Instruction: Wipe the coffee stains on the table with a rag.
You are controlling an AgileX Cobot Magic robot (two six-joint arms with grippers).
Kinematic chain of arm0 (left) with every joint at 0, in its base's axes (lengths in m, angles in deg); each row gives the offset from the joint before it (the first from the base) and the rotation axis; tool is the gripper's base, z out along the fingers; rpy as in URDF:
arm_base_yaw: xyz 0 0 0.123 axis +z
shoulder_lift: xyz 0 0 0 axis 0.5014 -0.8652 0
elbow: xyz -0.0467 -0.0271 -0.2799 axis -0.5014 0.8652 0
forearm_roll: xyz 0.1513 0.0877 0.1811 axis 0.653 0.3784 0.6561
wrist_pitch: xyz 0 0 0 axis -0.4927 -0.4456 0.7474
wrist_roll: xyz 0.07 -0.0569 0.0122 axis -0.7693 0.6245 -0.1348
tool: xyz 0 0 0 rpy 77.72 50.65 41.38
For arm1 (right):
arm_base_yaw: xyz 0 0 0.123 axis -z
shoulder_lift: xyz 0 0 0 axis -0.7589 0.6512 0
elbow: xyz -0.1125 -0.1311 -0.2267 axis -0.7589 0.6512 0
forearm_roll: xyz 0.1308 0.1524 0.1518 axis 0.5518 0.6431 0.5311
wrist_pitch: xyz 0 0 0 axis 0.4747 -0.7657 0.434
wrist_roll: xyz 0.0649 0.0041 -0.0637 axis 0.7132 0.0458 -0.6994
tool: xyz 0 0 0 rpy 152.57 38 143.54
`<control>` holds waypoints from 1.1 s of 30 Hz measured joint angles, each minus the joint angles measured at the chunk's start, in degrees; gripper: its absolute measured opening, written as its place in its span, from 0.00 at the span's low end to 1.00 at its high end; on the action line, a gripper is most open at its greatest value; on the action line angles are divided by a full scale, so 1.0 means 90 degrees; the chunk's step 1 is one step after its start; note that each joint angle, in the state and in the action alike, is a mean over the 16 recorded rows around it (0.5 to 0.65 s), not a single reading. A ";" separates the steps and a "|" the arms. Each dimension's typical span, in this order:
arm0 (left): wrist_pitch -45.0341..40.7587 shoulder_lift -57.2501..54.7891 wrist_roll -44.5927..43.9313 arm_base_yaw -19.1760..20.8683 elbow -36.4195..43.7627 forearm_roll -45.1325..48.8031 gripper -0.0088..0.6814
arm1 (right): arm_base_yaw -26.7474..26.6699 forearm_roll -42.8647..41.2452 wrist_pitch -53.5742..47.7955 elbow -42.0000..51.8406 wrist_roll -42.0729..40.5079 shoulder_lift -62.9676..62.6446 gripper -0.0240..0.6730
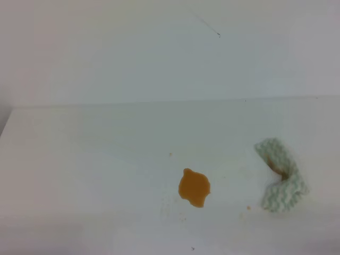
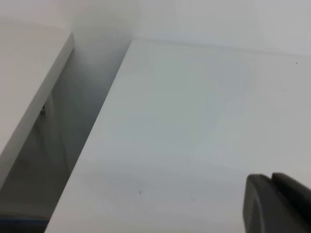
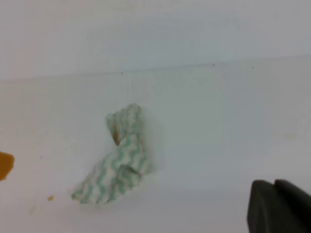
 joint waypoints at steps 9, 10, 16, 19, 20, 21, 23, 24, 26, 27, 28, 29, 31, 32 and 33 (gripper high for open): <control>0.0000 0.0000 0.0000 0.0000 0.0000 0.0000 0.01 | 0.0000 0.0000 0.0000 0.0000 0.0000 0.0000 0.03; 0.0000 0.0000 0.0000 0.0000 0.0000 0.0000 0.01 | 0.0000 0.0000 0.0000 0.0000 0.0000 0.0000 0.03; 0.0000 0.0000 0.0000 0.0000 0.0000 0.0000 0.01 | 0.0000 0.0000 0.0000 0.0000 0.0000 0.0000 0.03; 0.0000 0.0000 0.0000 0.0000 0.0000 0.0000 0.01 | 0.0000 0.0000 0.0000 0.0000 0.0000 0.0000 0.03; 0.0000 0.0000 0.0000 0.0000 0.0000 0.0000 0.01 | 0.0000 0.0000 0.0000 0.0000 0.0000 0.0000 0.03; 0.0000 0.0000 0.0000 0.0000 0.0000 0.0000 0.01 | 0.0000 0.0000 0.0000 0.0000 0.0000 0.0000 0.03; 0.0000 0.0000 0.0000 0.0000 0.0000 0.0000 0.01 | 0.0000 0.0000 0.0000 0.0000 0.0000 0.0000 0.03; 0.0000 0.0000 0.0000 0.0000 0.0000 0.0000 0.01 | 0.0000 0.0000 0.0000 0.0000 0.0000 0.0000 0.03; 0.0000 0.0000 0.0000 0.0000 0.0000 0.0000 0.01 | 0.0000 0.0000 0.0000 0.0000 0.0000 0.0000 0.03; 0.0000 0.0000 0.0000 0.0000 0.0000 0.0000 0.01 | 0.0000 0.0000 0.0000 0.0000 0.0000 0.0000 0.03; 0.0000 0.0000 0.0000 0.0000 0.0000 0.0000 0.01 | 0.0000 0.0000 0.0000 0.0000 0.0000 0.0000 0.03; 0.0000 0.0000 0.0000 0.0000 0.0000 0.0000 0.01 | 0.0000 -0.0001 0.0000 0.0000 0.0000 0.0000 0.03; 0.0000 0.0000 0.0000 0.0000 0.0000 0.0000 0.01 | 0.0000 -0.0002 0.0000 0.0000 -0.0008 0.0000 0.03; 0.0000 0.0000 0.0000 0.0000 0.0000 0.0000 0.01 | 0.0000 -0.0003 0.0000 0.0000 -0.0016 0.0000 0.03; 0.0000 0.0000 0.0000 0.0000 0.0000 0.0000 0.01 | 0.0000 -0.0003 0.0000 0.0000 -0.0024 0.0000 0.03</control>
